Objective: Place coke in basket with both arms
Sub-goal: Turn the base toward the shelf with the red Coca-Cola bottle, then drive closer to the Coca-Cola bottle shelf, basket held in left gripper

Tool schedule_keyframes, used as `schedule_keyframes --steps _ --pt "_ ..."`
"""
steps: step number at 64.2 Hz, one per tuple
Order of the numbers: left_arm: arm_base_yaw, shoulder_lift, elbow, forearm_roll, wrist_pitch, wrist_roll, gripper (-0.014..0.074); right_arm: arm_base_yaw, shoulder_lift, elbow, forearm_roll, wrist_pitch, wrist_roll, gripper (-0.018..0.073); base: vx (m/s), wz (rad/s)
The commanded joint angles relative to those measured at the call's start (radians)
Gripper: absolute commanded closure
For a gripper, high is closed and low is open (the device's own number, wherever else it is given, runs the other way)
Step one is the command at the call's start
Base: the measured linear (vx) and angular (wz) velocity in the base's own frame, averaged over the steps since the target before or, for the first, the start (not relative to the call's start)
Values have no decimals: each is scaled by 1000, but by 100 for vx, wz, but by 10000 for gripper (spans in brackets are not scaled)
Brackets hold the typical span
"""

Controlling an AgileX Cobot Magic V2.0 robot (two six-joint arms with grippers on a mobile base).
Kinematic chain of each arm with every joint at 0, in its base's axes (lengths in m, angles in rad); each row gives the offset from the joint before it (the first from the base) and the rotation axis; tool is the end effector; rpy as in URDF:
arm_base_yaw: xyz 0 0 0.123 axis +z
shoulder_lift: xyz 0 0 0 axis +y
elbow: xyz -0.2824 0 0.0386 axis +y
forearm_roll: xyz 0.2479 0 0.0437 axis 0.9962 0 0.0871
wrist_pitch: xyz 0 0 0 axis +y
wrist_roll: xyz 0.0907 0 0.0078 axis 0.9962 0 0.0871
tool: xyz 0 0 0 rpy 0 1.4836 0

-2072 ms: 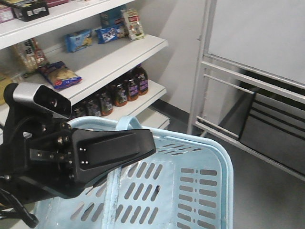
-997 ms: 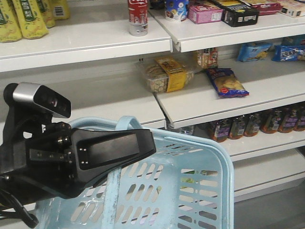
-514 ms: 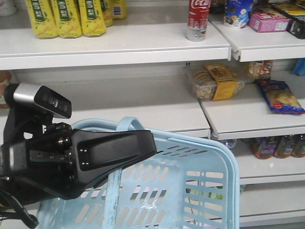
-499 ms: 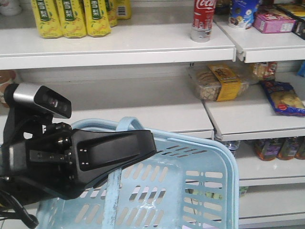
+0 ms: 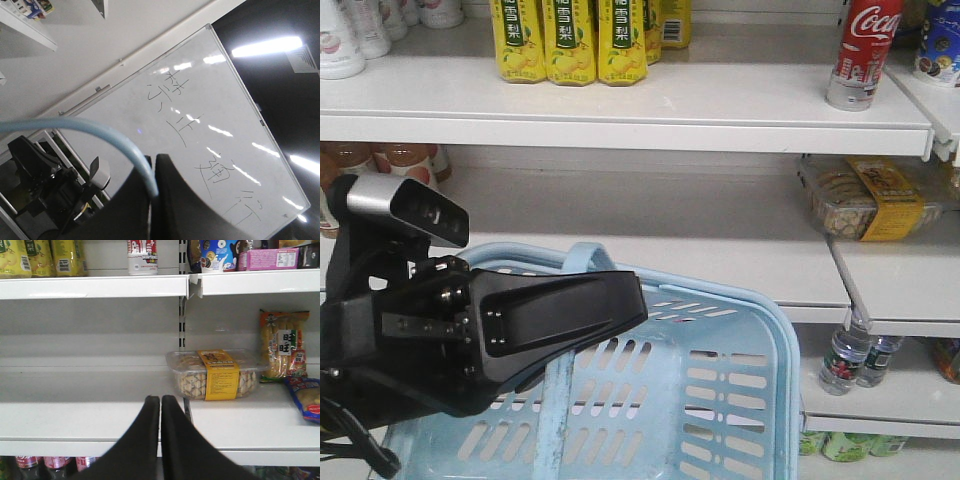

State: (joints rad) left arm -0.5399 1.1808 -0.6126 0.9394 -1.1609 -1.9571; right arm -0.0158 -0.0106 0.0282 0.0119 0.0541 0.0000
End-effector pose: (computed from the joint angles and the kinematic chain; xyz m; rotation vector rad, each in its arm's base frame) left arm 0.1505 -0.1687 0.3291 0.2557 1.6043 -2.1033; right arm 0.0569 -0.0008 0.1992 0.0210 1.5552 -0.0026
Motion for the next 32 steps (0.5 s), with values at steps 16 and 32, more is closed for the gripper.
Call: schedule_keyframes --steps 16,32 --pt "-7 -23 -25 -73 -169 5 604 -3 -13 6 -4 -74 0 564 6 10" --pt "-7 -23 -25 -73 -169 5 604 -3 -13 6 -4 -74 0 564 5 -1"
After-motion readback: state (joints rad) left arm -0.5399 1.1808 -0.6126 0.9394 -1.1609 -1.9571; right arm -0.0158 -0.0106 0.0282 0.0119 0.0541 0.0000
